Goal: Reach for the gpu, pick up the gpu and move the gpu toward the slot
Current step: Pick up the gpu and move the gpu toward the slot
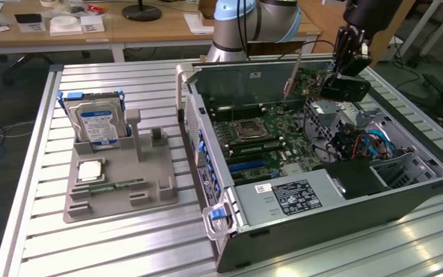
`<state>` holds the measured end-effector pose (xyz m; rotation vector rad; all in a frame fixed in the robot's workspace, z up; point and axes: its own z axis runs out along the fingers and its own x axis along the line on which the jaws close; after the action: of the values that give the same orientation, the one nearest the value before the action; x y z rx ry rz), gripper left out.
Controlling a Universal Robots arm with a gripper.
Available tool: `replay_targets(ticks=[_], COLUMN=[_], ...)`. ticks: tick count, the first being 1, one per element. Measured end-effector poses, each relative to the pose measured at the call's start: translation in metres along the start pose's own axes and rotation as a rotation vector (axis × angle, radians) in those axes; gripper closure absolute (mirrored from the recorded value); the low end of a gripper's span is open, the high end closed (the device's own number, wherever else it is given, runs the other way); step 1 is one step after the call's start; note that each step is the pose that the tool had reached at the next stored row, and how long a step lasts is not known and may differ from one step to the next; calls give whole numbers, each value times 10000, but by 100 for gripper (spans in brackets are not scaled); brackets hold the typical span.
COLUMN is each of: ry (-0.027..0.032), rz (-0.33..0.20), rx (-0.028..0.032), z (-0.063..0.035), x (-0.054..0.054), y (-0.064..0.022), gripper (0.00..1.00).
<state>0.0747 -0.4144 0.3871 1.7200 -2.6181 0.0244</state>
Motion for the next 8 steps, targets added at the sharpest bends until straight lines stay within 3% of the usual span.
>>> replay_targets(ticks=[8], ry=[0], rz=[-130], rx=[3], z=[1], x=[-2], y=[1], gripper=[73])
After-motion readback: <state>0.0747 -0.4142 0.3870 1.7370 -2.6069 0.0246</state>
